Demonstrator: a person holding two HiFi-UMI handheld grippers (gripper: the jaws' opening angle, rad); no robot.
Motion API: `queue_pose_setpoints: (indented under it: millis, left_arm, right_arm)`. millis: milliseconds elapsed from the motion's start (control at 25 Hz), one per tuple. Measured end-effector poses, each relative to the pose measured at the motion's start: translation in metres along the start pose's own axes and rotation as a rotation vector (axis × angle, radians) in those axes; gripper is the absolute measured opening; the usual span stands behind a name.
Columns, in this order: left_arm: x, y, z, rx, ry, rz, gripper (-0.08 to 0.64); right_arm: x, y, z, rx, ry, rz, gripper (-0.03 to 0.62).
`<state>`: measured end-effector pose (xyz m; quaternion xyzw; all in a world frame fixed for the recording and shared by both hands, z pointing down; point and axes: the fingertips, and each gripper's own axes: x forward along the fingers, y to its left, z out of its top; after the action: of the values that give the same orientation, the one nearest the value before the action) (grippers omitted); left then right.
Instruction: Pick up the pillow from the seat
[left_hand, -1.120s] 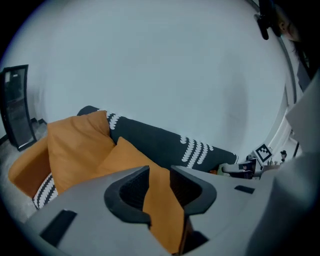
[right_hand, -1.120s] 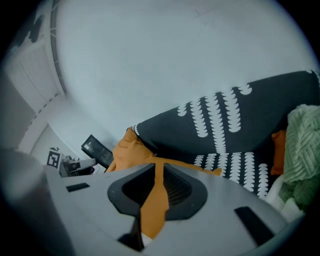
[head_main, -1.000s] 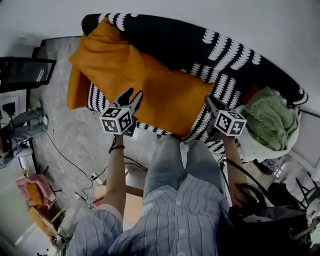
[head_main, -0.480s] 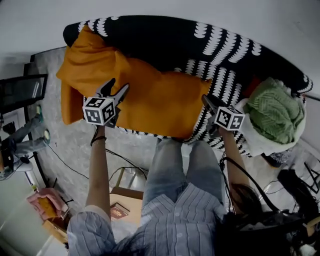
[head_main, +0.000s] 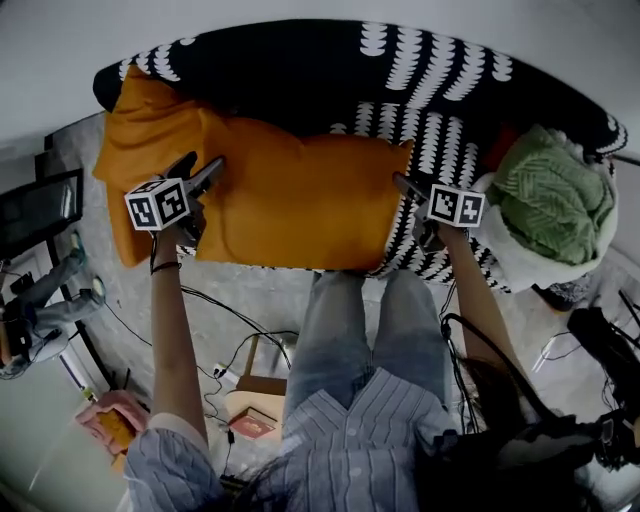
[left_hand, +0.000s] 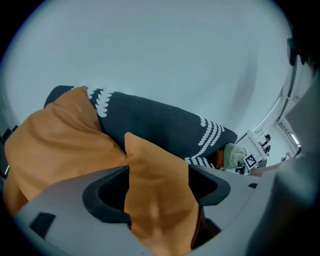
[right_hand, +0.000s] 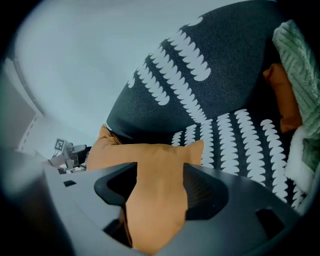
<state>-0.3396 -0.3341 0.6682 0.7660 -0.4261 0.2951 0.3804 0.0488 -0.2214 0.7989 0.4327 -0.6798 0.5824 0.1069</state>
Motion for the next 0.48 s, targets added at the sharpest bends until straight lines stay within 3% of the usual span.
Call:
queue_pose_setpoints:
  millis: [280,480]
  left_arm:
    - [0.032,-0.008,-0.015,0.069,0.206,-0.066,0.383]
    - [0.047,-0.003,-0.017,0.056,0.237,-0.089,0.382]
  right_arm:
    - [0.028,-0.032,0.01,0.101,0.006,-0.045,0.288]
    - [0.047,-0.049,-0.004,0.117,0.078,-0.079,0.288]
